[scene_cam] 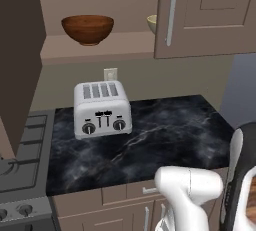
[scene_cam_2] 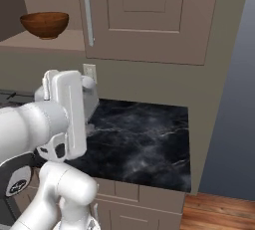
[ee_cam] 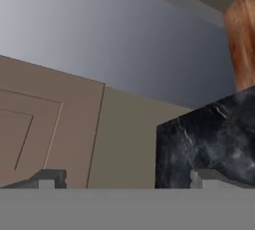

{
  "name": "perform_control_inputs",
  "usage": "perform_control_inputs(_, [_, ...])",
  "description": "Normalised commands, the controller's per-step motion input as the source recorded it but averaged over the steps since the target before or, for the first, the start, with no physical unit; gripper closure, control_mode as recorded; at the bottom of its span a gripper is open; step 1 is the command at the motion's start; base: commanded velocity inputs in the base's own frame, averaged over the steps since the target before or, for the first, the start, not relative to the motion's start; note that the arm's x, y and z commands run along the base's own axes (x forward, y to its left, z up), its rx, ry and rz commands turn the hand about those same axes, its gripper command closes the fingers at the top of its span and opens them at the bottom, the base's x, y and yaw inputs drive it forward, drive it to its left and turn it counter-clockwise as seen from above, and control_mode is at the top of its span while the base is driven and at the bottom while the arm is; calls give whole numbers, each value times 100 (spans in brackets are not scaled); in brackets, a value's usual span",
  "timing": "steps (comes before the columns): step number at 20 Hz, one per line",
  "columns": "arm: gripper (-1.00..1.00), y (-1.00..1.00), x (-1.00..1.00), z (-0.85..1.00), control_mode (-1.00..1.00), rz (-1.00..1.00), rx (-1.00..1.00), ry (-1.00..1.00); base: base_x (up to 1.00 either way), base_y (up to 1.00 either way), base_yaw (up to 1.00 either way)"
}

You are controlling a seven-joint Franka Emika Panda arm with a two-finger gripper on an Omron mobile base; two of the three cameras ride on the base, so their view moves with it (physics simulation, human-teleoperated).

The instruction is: Open the cabinet. Pick the bowls from the counter and place them in the cabinet. Then close the cabinet.

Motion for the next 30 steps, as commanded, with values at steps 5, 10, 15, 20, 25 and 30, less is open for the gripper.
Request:
perform_control_inputs(5, [-100,86,-29,-29,-100,0,0,-9,0,0,0])
perform_control_inputs(10, [-100,93,-10,-19,-100,0,0,-15,0,0,0])
perform_control_inputs(15, [-100,94,-14,-21,-100,0,0,-14,0,0,0])
perform_control_inputs(20, [-100,79,-48,-20,-100,-1,0,-17,0,0,0])
perform_control_inputs(25, [-100,75,-50,-29,-100,-2,1,-16,0,0,0])
perform_control_inputs(30, [-100,77,-52,-39,-100,-5,3,-18,0,0,0])
